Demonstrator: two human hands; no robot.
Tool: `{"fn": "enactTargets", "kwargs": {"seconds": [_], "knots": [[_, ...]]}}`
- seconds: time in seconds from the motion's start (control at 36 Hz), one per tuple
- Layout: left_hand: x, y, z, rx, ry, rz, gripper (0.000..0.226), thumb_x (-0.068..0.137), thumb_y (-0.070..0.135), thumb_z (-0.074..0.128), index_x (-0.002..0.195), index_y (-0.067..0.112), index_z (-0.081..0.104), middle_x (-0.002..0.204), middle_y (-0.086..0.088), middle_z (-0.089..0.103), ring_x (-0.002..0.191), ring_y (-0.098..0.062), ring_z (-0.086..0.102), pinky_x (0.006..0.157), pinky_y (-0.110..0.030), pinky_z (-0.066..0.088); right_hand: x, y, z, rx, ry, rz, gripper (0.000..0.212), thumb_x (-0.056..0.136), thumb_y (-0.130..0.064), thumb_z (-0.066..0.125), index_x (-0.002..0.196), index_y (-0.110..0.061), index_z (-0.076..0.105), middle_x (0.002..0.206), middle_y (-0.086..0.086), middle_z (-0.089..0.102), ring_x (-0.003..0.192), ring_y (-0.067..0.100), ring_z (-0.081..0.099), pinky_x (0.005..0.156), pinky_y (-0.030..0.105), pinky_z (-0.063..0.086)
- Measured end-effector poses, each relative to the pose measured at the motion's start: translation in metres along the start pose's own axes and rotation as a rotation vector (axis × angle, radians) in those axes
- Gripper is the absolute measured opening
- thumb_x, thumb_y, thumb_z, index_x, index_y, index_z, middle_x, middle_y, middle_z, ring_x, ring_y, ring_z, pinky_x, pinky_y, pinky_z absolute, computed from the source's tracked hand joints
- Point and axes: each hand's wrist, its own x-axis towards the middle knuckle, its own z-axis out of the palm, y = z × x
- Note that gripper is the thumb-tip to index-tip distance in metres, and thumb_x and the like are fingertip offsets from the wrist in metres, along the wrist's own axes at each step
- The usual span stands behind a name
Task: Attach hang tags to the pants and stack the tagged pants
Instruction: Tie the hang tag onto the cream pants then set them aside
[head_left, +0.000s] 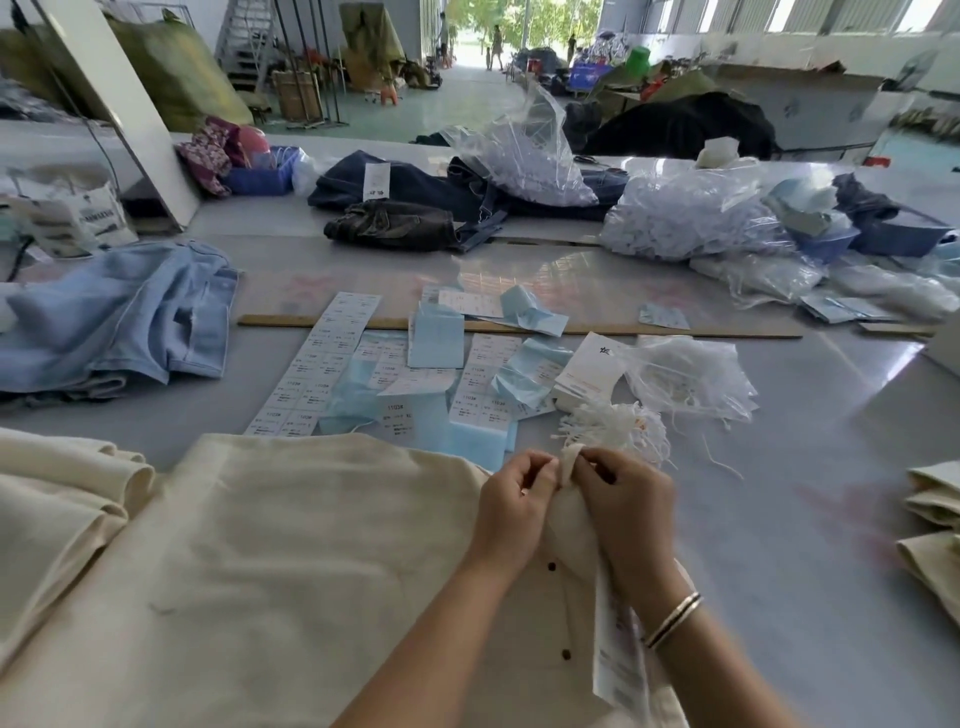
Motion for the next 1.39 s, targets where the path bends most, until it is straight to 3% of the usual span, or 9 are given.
{"fn": "enactTargets", "kwargs": {"seconds": [0.11, 0.44, 0.58, 0.69, 0.81, 0.92, 1.11, 1.31, 1.39], "knots": [[0.0, 0.005, -0.009, -0.205, -0.048, -0.139, 0.009, 0.096, 0.017, 0.056, 0.1, 0.024, 0.061, 0.085, -0.003, 0.068, 0.076, -0.01, 0.061, 0.07, -0.023, 0.048, -0.01, 0.0, 0.011, 0.117, 0.053, -0.097, 0.012, 0.076, -0.01, 0.07, 0.072, -0.022, 0.073, 0.069, -0.009, 0.068, 0.065, 0.006, 0.059, 0.061, 0.017, 0.043], [-0.003, 0.008, -0.01, -0.32, 0.028, -0.181, 0.007, 0.091, 0.014, 0.063, 0.087, 0.015, 0.068, 0.066, 0.01, 0.068, 0.062, 0.001, 0.06, 0.059, -0.014, 0.048, -0.007, 0.0, 0.006, 0.016, -0.004, -0.158, 0.013, 0.079, -0.012, 0.073, 0.07, -0.02, 0.07, 0.067, -0.01, 0.064, 0.064, 0.007, 0.057, 0.057, 0.025, 0.045], [0.001, 0.01, -0.01, -0.219, 0.011, -0.227, 0.012, 0.097, 0.019, 0.055, 0.089, 0.016, 0.064, 0.076, 0.002, 0.064, 0.068, -0.007, 0.057, 0.065, -0.021, 0.048, 0.005, -0.012, -0.007, -0.054, -0.193, -0.097, 0.006, 0.078, -0.011, 0.074, 0.079, -0.017, 0.076, 0.064, -0.014, 0.061, 0.057, -0.003, 0.055, 0.056, 0.005, 0.035], [0.003, 0.012, -0.01, -0.262, 0.012, -0.291, 0.018, 0.101, 0.024, 0.046, 0.095, 0.013, 0.059, 0.082, 0.003, 0.069, 0.068, -0.007, 0.062, 0.062, -0.024, 0.049, 0.017, -0.023, -0.039, 0.027, -0.359, 0.046, 0.021, 0.085, -0.009, 0.067, 0.089, -0.029, 0.071, 0.078, -0.017, 0.064, 0.057, -0.002, 0.056, 0.056, 0.012, 0.045], [0.005, 0.018, -0.008, -0.297, 0.015, -0.304, 0.02, 0.104, 0.025, 0.039, 0.097, 0.014, 0.055, 0.091, 0.004, 0.075, 0.068, -0.005, 0.064, 0.055, -0.018, 0.047, 0.021, -0.036, -0.058, 0.299, -0.392, 0.162, 0.029, 0.085, 0.006, 0.06, 0.083, -0.023, 0.069, 0.08, -0.008, 0.07, 0.06, 0.003, 0.06, 0.061, 0.017, 0.053], [0.006, 0.023, -0.01, -0.436, 0.021, -0.268, 0.019, 0.104, 0.024, 0.037, 0.099, 0.015, 0.054, 0.098, 0.004, 0.074, 0.076, -0.006, 0.062, 0.073, -0.023, 0.043, 0.024, -0.04, -0.064, 0.756, -0.49, 0.346, 0.019, 0.08, 0.011, 0.06, 0.088, -0.003, 0.07, 0.083, 0.008, 0.073, 0.07, 0.013, 0.066, 0.072, 0.02, 0.056], [0.013, 0.043, -0.018, -0.56, 0.021, -0.083, 0.02, 0.101, 0.014, 0.042, 0.084, 0.015, 0.053, 0.063, 0.006, 0.055, 0.059, -0.008, 0.047, 0.069, -0.024, 0.039, 0.025, -0.037, -0.062, 1.249, -0.589, 0.46, 0.044, 0.066, 0.014, 0.044, 0.088, -0.005, 0.077, 0.101, 0.019, 0.071, 0.096, 0.026, 0.069, 0.084, 0.03, 0.056], [0.005, 0.065, -0.025, -0.285, -0.194, 0.11, 0.015, 0.096, 0.006, 0.053, 0.089, 0.017, 0.06, 0.069, 0.015, 0.064, 0.068, 0.005, 0.058, 0.065, -0.008, 0.045, 0.021, -0.047, -0.056, 0.924, -0.438, 0.171, 0.045, 0.072, 0.02, 0.057, 0.086, -0.017, 0.079, 0.096, 0.008, 0.074, 0.092, 0.017, 0.07, 0.08, 0.021, 0.055], [-0.001, 0.067, -0.027, -0.286, -0.219, 0.112, 0.015, 0.095, 0.003, 0.052, 0.094, 0.015, 0.06, 0.071, 0.016, 0.066, 0.069, 0.005, 0.06, 0.066, -0.008, 0.046, 0.021, -0.05, -0.051, 0.763, -0.333, 0.065, 0.042, 0.075, 0.018, 0.063, 0.081, -0.021, 0.078, 0.093, 0.0, 0.072, 0.092, 0.023, 0.069, 0.082, 0.029, 0.054]]}}
